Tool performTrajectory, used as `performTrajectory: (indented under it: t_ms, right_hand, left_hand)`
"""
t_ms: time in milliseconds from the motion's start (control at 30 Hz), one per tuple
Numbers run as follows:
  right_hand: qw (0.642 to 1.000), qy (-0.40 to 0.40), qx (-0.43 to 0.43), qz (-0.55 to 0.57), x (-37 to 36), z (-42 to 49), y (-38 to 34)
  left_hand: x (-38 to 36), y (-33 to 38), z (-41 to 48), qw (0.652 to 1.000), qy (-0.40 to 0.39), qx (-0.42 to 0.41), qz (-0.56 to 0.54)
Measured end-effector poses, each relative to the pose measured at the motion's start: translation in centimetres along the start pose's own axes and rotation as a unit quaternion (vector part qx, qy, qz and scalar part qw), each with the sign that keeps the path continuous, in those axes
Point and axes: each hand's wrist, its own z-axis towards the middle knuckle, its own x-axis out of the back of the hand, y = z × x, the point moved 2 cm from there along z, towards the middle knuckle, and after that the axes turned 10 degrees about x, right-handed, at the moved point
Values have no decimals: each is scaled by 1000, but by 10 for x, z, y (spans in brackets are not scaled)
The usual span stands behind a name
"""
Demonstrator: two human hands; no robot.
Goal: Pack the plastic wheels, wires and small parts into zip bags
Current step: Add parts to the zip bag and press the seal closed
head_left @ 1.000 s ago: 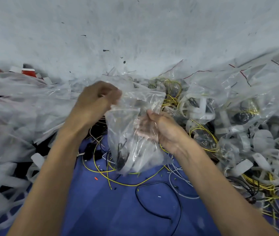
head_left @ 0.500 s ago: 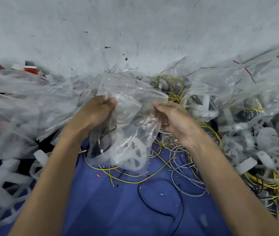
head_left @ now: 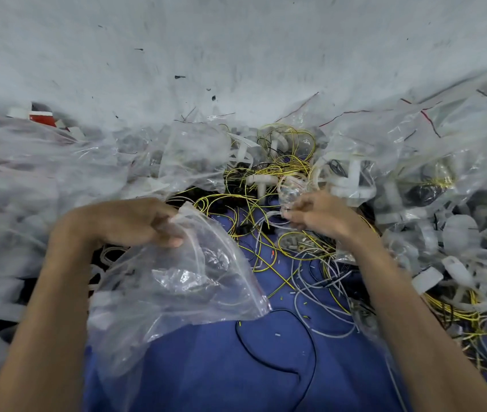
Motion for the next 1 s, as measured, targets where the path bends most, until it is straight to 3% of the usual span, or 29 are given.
performTrajectory:
  t_ms: [100,200,367,533,700,767,833,933,1000]
  right_hand:
    - [973,-157,12,-171,8,-3,8]
    - [945,-259,-34,-197,13,-11,13]
    - [962,-208,5,-177,28,-18,8]
    - [900,-329,-6,-285,13,-39,2]
    - [864,-311,0,-396,14,-81,17]
    - [875,-309,32,-371,13,-78,20]
    - [912,-283,41,-295,13,-68,17]
    - [983,-166,53,-55,12,-54,7]
    - [988,-133,68,48,15,-52,0]
  left_hand:
    - [0,15,0,994,8,-69,-81]
    - [-4,26,8,982,30,-101,-159]
    - [-6,37,15,963,56,-145,-220]
    - [-4,28,21,968,96,-148,-176]
    - [-4,29,20,971,95,-150,-158]
    - [-6,33,21,974,94,-150,-144]
    - [-7,37,21,975,88,-153,-132]
    - [-8,42,19,975,88,-159,-127]
    - [-8,45,17,974,93,-165,-121]
